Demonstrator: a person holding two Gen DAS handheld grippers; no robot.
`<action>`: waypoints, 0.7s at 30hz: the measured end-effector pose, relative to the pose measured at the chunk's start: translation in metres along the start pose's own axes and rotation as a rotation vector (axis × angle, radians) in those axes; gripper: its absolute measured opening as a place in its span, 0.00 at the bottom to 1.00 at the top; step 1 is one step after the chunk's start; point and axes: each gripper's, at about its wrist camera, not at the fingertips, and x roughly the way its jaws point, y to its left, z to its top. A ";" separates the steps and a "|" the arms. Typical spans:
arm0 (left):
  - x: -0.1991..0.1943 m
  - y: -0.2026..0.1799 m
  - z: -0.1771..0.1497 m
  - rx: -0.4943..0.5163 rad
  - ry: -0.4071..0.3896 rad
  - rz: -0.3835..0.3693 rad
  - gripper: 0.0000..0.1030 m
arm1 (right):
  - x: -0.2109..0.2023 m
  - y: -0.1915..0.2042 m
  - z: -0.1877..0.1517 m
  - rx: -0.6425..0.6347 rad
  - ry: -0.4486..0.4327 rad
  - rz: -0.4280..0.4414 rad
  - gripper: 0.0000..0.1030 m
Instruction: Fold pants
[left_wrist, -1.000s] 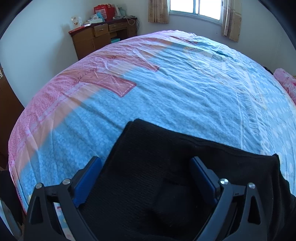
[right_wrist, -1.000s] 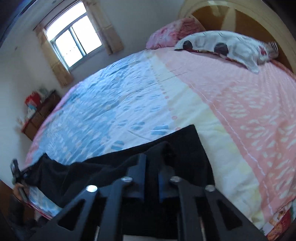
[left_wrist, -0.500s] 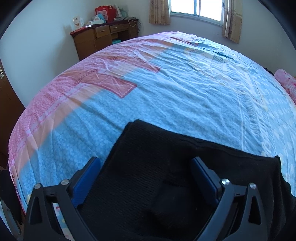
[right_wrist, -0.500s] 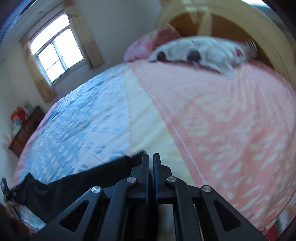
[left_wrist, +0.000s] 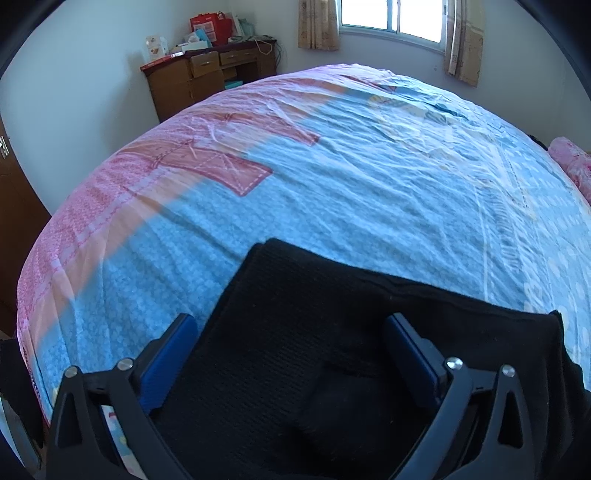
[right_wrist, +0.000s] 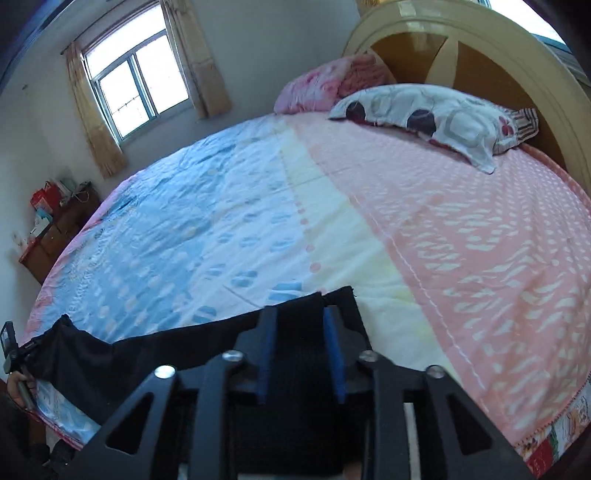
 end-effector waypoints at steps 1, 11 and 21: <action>0.000 0.000 0.000 0.000 -0.001 0.000 1.00 | 0.003 -0.001 0.001 -0.013 -0.003 -0.022 0.34; 0.002 -0.001 0.000 0.000 0.001 0.007 1.00 | 0.029 0.010 -0.003 -0.178 0.048 -0.049 0.20; 0.002 -0.002 0.000 0.000 -0.002 0.003 1.00 | 0.008 0.017 -0.006 -0.243 -0.059 -0.275 0.04</action>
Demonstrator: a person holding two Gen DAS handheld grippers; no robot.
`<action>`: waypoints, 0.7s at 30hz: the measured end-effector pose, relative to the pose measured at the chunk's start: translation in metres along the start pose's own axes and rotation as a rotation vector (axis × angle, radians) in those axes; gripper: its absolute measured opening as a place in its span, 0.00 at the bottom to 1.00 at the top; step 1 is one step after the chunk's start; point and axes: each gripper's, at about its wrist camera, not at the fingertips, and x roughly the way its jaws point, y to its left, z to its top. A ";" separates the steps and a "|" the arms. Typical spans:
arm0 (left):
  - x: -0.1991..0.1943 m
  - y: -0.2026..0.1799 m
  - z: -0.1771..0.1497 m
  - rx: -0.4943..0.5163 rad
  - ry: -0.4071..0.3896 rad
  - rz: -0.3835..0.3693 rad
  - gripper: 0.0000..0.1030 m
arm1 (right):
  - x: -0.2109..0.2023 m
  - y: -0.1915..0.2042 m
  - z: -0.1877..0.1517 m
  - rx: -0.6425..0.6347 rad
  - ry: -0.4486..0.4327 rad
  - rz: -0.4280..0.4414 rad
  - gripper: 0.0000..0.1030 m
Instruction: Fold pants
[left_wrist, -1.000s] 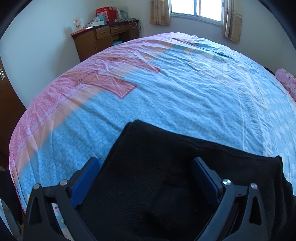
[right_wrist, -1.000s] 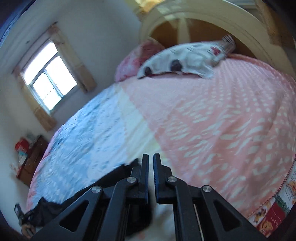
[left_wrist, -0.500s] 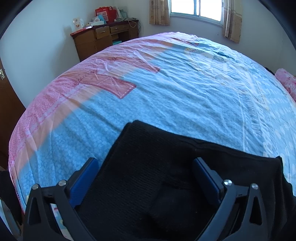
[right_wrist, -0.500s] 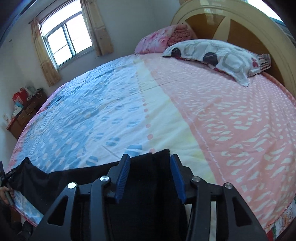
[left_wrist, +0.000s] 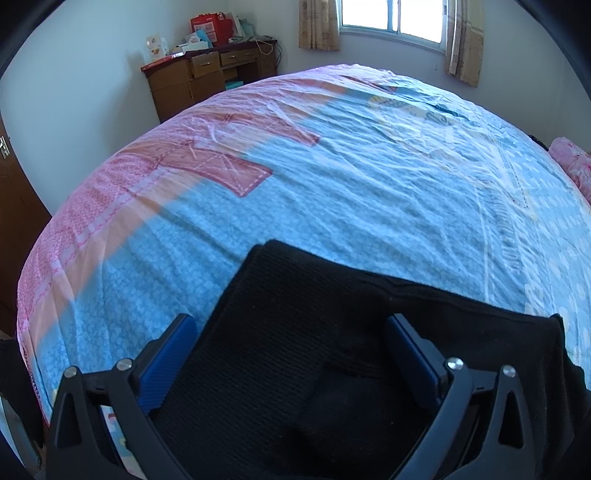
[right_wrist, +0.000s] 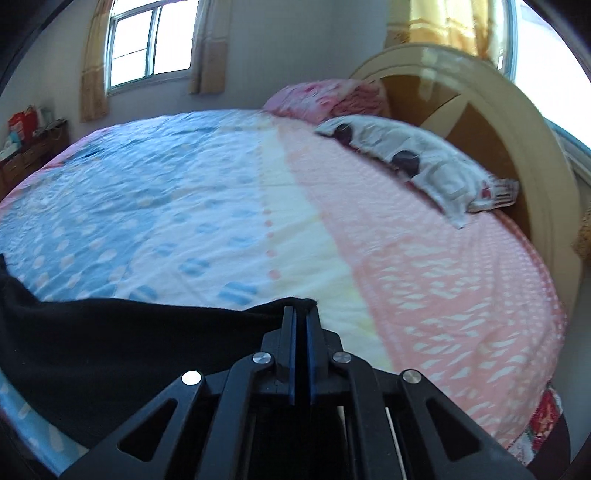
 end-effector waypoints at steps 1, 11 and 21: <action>0.000 0.000 0.000 -0.001 0.000 0.001 1.00 | 0.001 -0.003 0.001 0.012 0.000 -0.014 0.04; -0.006 0.004 0.000 0.000 0.007 -0.037 1.00 | 0.007 -0.046 -0.006 0.288 0.044 0.241 0.38; -0.024 -0.003 -0.005 0.066 -0.045 -0.078 0.99 | -0.064 0.001 -0.032 0.240 -0.047 0.401 0.49</action>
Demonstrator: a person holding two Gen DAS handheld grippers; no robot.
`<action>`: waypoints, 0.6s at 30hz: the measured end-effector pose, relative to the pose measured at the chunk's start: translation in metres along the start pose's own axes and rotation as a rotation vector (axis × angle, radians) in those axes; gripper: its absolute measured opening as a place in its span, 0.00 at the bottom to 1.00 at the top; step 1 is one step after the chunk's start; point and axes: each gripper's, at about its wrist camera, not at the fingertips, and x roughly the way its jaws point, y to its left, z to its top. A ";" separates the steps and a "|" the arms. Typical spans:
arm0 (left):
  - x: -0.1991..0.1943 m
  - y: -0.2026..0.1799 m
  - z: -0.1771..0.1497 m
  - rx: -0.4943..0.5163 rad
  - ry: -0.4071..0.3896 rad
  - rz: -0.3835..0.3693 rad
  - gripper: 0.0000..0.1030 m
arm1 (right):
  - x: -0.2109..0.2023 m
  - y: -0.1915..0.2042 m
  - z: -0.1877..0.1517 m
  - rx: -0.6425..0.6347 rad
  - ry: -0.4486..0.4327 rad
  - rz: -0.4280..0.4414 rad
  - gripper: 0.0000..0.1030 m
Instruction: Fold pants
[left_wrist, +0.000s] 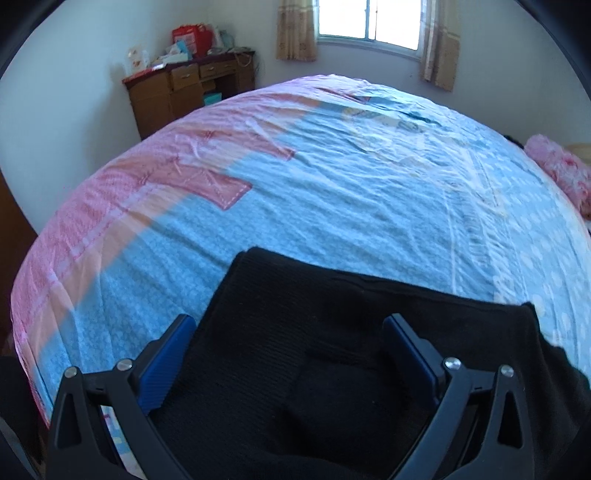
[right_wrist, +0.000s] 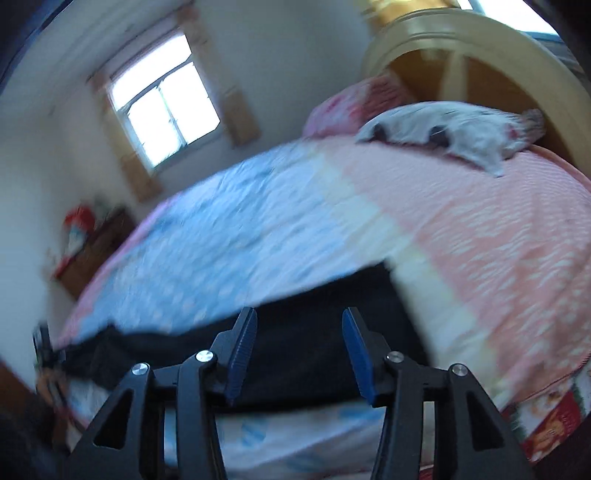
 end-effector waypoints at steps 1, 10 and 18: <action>0.000 -0.001 0.000 0.022 0.004 0.003 0.99 | 0.012 0.010 -0.010 -0.053 0.035 -0.032 0.49; 0.015 0.031 0.015 0.087 0.023 0.022 1.00 | 0.022 -0.039 -0.016 0.085 0.060 -0.168 0.00; -0.037 0.074 0.041 -0.016 -0.118 -0.079 0.99 | 0.037 0.087 -0.009 0.011 0.031 0.130 0.04</action>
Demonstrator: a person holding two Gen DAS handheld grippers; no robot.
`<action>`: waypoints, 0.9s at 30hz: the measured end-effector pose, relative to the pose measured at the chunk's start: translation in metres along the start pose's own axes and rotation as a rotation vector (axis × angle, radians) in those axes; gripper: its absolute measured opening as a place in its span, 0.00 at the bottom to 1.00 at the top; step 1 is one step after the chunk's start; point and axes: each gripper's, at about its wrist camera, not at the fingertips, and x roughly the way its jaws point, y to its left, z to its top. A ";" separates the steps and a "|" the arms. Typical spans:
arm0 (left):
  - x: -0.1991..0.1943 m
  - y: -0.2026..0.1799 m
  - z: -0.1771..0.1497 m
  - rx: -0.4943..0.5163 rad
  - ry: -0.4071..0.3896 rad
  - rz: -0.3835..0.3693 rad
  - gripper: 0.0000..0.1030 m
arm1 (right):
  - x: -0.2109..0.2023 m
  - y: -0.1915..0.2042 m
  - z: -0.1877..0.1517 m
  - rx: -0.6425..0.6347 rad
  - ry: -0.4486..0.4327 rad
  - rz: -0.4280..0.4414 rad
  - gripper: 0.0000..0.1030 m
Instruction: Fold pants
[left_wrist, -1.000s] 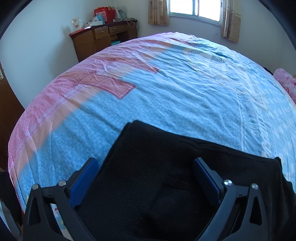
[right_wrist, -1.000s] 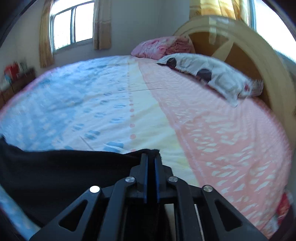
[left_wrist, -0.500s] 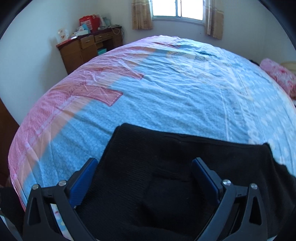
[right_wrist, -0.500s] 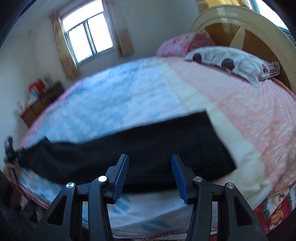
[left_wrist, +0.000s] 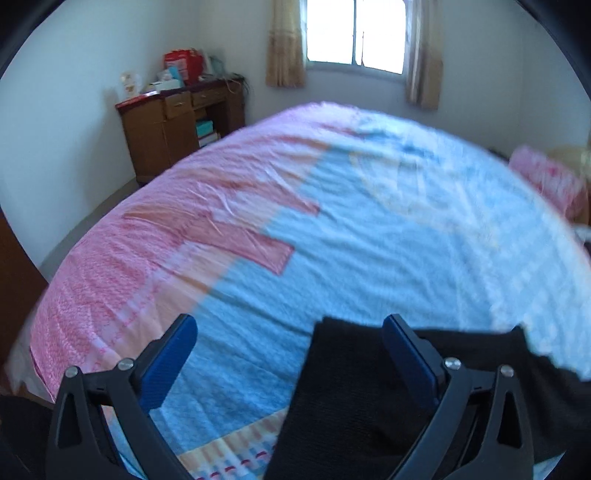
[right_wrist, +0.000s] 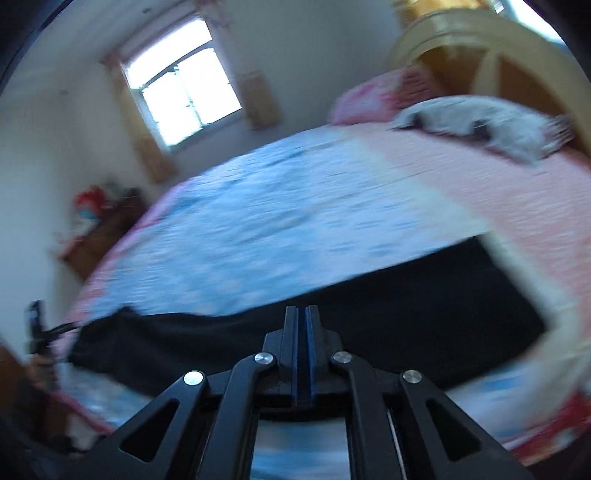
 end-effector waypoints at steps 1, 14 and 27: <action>-0.008 0.009 0.001 -0.038 -0.013 -0.014 0.99 | 0.013 0.019 -0.003 -0.014 0.028 0.043 0.04; -0.032 0.059 -0.094 -0.397 0.109 -0.108 0.98 | 0.144 0.188 -0.049 -0.074 0.318 0.500 0.05; -0.023 0.008 -0.108 -0.471 0.116 -0.286 1.00 | 0.122 0.151 -0.084 0.176 0.290 0.620 0.06</action>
